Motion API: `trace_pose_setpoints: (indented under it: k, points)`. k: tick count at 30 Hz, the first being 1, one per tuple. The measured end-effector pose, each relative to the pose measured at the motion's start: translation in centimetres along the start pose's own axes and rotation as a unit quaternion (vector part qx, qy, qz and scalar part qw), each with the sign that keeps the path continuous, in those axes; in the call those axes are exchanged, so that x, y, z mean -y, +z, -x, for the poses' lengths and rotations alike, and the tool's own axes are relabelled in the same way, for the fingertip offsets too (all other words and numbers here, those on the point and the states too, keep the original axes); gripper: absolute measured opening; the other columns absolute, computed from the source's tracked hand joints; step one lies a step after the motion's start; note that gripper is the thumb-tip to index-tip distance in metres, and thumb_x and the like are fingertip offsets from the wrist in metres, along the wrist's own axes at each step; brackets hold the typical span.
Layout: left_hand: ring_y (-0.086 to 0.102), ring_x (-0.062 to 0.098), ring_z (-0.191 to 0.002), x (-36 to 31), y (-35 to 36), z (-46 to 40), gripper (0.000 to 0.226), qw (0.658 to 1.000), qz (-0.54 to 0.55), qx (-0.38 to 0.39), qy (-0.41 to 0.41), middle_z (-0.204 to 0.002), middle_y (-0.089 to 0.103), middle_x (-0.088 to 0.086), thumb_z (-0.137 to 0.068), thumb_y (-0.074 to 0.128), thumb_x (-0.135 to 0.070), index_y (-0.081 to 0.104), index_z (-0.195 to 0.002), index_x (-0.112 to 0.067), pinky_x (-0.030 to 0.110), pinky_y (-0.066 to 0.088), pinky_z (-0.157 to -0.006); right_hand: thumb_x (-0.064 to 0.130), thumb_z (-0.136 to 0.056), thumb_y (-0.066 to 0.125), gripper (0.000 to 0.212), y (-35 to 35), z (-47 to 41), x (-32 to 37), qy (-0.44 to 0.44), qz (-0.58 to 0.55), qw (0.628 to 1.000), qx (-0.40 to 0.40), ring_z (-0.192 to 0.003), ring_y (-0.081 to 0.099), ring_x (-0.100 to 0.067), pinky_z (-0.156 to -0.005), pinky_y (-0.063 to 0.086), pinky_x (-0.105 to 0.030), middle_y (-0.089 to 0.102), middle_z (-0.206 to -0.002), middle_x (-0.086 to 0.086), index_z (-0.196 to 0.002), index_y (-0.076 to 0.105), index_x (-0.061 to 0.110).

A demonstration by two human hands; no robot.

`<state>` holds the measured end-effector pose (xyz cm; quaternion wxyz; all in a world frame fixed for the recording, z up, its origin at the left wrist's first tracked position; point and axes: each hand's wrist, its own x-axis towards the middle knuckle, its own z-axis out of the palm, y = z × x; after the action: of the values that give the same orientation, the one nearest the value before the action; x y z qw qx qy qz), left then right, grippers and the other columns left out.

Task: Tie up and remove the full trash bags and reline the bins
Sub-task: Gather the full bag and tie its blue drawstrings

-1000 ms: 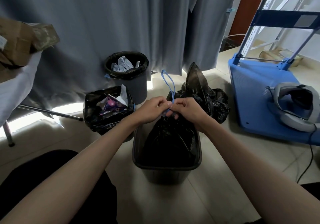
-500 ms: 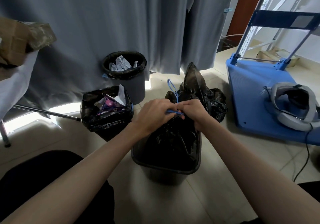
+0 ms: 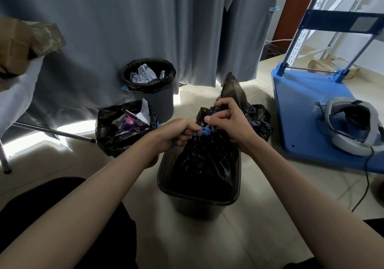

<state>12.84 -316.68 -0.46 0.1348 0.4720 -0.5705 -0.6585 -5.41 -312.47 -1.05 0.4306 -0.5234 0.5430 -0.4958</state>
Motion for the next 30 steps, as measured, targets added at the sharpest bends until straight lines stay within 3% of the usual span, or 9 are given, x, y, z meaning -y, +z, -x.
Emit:
trace_pose_setpoints:
  k: [4, 8, 10, 12, 14, 19, 26, 28, 30]
  points:
    - [0.012, 0.005, -0.042, 0.0, -0.5, -0.2, 0.015, 0.999, 0.032, -0.003, -0.026, -0.055, 0.022, -0.010, -0.094, 0.052, -0.022, 0.058, -0.080, -0.017, 0.017, 0.010, -0.038, 0.027, -0.074, 0.085, 0.027, 0.1, -0.1, -0.2, -0.041, 0.122, 0.989, 0.067, -0.067, 0.055, -0.010, -0.067, 0.044, -0.020, 0.065, -0.072, -0.009, -0.081, 0.069, 0.006]
    - [0.016, 0.004, -0.039, 0.0, -0.5, -0.3, 0.019, 0.998, 0.041, -0.024, -0.030, -0.051, 0.025, -0.010, -0.095, 0.053, -0.021, 0.060, -0.077, -0.018, 0.016, 0.013, -0.036, 0.030, -0.068, 0.088, 0.023, 1.1, 0.0, -0.6, -0.065, 0.220, 0.972, 0.053, -0.058, 0.047, -0.003, -0.057, 0.035, -0.013, 0.058, -0.061, 0.001, -0.072, 0.073, 0.013]
    - [0.020, 0.004, -0.040, 0.0, -0.8, -0.3, 0.015, 0.998, 0.013, -0.055, -0.011, -0.049, 0.029, -0.010, -0.092, 0.060, -0.023, 0.065, -0.080, -0.015, 0.018, 0.014, -0.038, 0.028, -0.073, 0.085, 0.019, 1.1, -0.1, -0.6, -0.046, 0.214, 0.974, 0.063, -0.057, 0.048, -0.005, -0.057, 0.039, -0.015, 0.061, -0.061, -0.003, -0.072, 0.075, 0.012]
    - [0.023, 0.007, -0.046, 0.2, -1.2, -0.3, 0.019, 0.996, -0.037, -0.083, 0.012, -0.053, 0.033, -0.008, -0.087, 0.068, -0.030, 0.072, -0.086, -0.011, 0.021, 0.015, -0.043, 0.032, -0.081, 0.077, 0.019, 0.6, -0.2, -0.2, 0.000, 0.172, 0.983, 0.068, -0.067, 0.058, -0.010, -0.069, 0.051, -0.025, 0.069, -0.070, -0.006, -0.072, 0.076, 0.015]
    - [0.027, 0.007, -0.050, 0.3, -1.5, -0.3, 0.026, 0.992, -0.076, -0.095, 0.032, -0.053, 0.038, -0.009, -0.083, 0.072, -0.036, 0.077, -0.094, -0.013, 0.021, 0.018, -0.045, 0.036, -0.090, 0.067, 0.029, 0.0, -0.2, 0.5, 0.034, 0.135, 0.989, 0.060, -0.071, 0.061, -0.009, -0.078, 0.050, -0.029, 0.069, -0.071, 0.001, -0.069, 0.072, 0.015]
    - [0.024, 0.010, -0.050, 0.5, -1.4, -0.4, 0.023, 0.989, -0.099, -0.087, 0.070, -0.050, 0.042, -0.009, -0.085, 0.071, -0.038, 0.078, -0.092, -0.017, 0.025, 0.016, -0.046, 0.040, -0.092, 0.063, 0.041, 0.1, 0.2, 1.1, 0.088, 0.051, 0.994, 0.033, -0.054, 0.047, -0.011, -0.058, 0.038, -0.025, 0.050, -0.059, -0.003, -0.062, 0.055, 0.014]
    - [0.032, 0.010, -0.053, 1.4, -2.7, -1.2, 0.014, 0.977, -0.163, -0.121, 0.063, -0.063, 0.043, -0.002, -0.092, 0.063, -0.020, 0.070, -0.085, -0.011, 0.020, 0.025, -0.045, 0.028, -0.093, 0.064, 0.040, -1.7, 0.6, 1.7, 0.148, 0.153, 0.975, 0.064, -0.041, 0.036, -0.006, -0.046, 0.034, -0.017, 0.041, -0.050, 0.002, -0.057, 0.051, 0.016]
    - [0.052, 0.012, -0.065, 2.0, -3.3, -1.5, 0.013, 0.955, -0.248, -0.148, 0.063, -0.070, 0.059, -0.001, -0.090, 0.064, -0.017, 0.069, -0.078, -0.016, 0.022, 0.043, -0.056, 0.022, -0.090, 0.065, 0.038, -2.4, 0.8, 1.6, 0.185, 0.179, 0.963, 0.075, -0.042, 0.035, -0.009, -0.045, 0.032, -0.020, 0.042, -0.050, 0.001, -0.056, 0.052, 0.015]
    - [0.064, 0.019, -0.092, 3.0, -4.0, -2.1, 0.012, 0.936, -0.311, -0.161, 0.036, -0.092, 0.071, 0.003, -0.087, 0.067, -0.018, 0.071, -0.076, -0.018, 0.032, 0.052, -0.086, 0.020, -0.088, 0.064, 0.037, -3.3, 1.1, 1.3, 0.229, 0.213, 0.946, 0.085, -0.042, 0.033, -0.011, -0.045, 0.029, -0.023, 0.041, -0.048, 0.000, -0.054, 0.050, 0.015]
